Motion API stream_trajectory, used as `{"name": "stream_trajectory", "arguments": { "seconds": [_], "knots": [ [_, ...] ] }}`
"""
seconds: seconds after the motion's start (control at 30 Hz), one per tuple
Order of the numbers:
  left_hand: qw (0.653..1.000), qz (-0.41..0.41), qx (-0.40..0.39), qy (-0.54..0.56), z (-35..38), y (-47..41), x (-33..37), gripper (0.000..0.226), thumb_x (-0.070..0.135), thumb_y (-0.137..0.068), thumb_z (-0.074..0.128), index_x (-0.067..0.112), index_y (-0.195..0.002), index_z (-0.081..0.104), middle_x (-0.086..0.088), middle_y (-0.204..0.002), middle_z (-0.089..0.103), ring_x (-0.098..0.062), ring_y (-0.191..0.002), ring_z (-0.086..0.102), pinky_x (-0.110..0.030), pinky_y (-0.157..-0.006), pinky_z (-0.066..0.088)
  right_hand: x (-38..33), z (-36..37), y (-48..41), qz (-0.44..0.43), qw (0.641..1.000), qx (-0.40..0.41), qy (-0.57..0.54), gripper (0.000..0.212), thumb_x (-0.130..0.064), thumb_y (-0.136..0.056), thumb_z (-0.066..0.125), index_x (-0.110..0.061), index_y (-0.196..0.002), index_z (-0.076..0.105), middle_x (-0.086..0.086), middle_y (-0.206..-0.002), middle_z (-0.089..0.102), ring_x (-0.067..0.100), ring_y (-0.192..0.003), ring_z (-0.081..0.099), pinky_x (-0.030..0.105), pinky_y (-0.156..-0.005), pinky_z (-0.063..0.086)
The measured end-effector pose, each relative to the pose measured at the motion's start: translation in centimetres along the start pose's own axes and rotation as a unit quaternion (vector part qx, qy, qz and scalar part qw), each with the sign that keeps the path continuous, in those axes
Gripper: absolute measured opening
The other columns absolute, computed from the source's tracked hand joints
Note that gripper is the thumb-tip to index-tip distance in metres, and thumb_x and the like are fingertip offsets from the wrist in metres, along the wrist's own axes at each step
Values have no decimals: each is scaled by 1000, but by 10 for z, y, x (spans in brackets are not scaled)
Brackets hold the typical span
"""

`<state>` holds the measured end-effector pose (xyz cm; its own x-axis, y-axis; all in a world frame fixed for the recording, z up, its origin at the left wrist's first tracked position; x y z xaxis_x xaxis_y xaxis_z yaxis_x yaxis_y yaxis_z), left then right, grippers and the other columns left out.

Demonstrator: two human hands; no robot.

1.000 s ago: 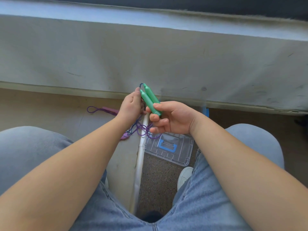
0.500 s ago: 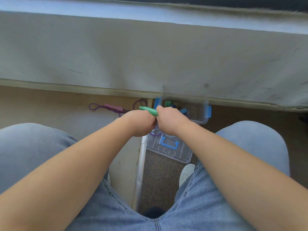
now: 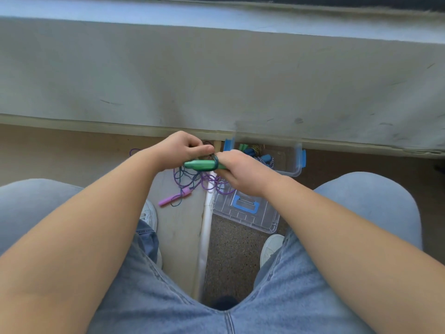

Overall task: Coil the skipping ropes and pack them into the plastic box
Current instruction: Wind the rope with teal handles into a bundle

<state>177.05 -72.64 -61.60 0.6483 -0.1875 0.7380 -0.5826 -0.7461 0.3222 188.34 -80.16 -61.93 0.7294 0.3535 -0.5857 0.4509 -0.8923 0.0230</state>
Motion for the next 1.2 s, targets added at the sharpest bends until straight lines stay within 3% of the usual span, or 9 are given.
{"name": "stream_trajectory", "arguments": {
  "seconds": [0.17,0.3,0.4,0.57,0.7,0.8,0.9,1.03,1.2],
  "knots": [
    [986,-76,17,146,16,0,-23,43,50,-93,61,17,-66,67,-4,-58,43,-17,-52,34,-28,-54,30,0,-17,5,18,996,87,-23,11,-22,-102,51,-13,-105,56,2,-95,58,23,-88,49,39,-78,42],
    [993,-49,67,-87,25,1,-26,48,46,-103,39,13,-72,56,-3,-61,52,-23,-58,45,-33,-56,32,24,-39,8,148,971,182,-43,19,-22,-103,49,-5,-108,54,18,-101,64,39,-94,56,43,-76,43],
    [973,84,53,-210,45,7,7,37,39,-103,37,19,-72,46,2,-61,51,-27,-63,49,-36,-58,35,52,-35,13,254,960,112,33,21,-25,-104,45,-5,-107,50,21,-107,64,42,-99,58,44,-74,43],
    [901,269,61,-336,54,13,57,33,43,-94,43,21,-69,47,5,-62,47,-24,-57,48,-31,-51,35,50,-4,12,211,963,-59,158,12,-23,-103,43,-16,-113,47,13,-109,63,36,-104,57,43,-75,49],
    [942,172,145,-251,9,1,38,51,60,-90,52,18,-62,60,4,-59,51,-18,-57,48,-31,-54,38,15,12,8,85,988,-113,57,17,-28,-103,49,-21,-115,59,-3,-104,64,20,-90,57,39,-81,49],
    [986,-4,124,-109,-9,-3,-6,57,57,-92,57,13,-57,59,-1,-51,46,-16,-50,37,-31,-53,31,0,-2,8,54,996,-56,-38,12,-28,-103,52,-17,-103,56,0,-95,63,20,-87,58,42,-79,49],
    [993,-71,97,-9,1,-1,-28,56,57,-95,54,13,-61,61,-4,-56,46,-19,-57,36,-32,-57,32,-1,-10,9,61,996,3,-67,14,-28,-103,51,-15,-101,53,2,-90,62,23,-81,58,42,-75,49],
    [986,-42,103,-124,23,-4,-16,33,35,-102,39,12,-82,54,-11,-80,57,-32,-77,50,-36,-65,32,15,-21,6,139,986,80,-50,20,-29,-103,49,-9,-98,48,12,-92,63,36,-85,58,46,-74,47],
    [958,137,56,-245,46,4,20,30,39,-101,43,17,-84,55,0,-66,55,-30,-68,57,-38,-59,43,48,-24,11,255,964,70,28,21,-31,-105,42,-13,-96,41,21,-105,65,41,-95,59,45,-74,45]
  ]
}}
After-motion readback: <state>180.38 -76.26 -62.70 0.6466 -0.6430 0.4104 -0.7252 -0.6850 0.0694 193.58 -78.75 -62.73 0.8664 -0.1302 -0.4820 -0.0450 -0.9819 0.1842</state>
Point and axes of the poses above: each hand's wrist, its own y-axis away from the middle knuckle, its own z-axis out of the palm, x = y × z, the point moved 8 cm from there along -y, towards the middle knuckle
